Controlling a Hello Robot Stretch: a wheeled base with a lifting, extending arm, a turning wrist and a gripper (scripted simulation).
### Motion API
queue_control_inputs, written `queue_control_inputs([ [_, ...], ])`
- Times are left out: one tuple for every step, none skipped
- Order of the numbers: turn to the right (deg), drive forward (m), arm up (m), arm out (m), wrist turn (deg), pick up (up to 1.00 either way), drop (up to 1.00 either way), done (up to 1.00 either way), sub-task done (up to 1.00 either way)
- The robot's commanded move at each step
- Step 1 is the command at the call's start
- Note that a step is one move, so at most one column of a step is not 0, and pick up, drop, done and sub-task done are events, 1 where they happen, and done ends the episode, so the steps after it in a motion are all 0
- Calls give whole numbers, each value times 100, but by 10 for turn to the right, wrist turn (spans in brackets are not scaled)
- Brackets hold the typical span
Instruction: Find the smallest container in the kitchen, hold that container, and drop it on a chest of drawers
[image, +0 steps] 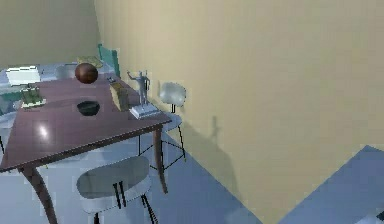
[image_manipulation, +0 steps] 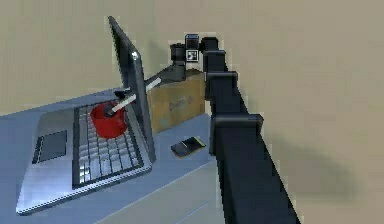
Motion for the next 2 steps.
queue_control_inputs([
  [0,0,0,-10,0,0,0,0,0],
  [0,0,0,0,0,0,0,100,0],
])
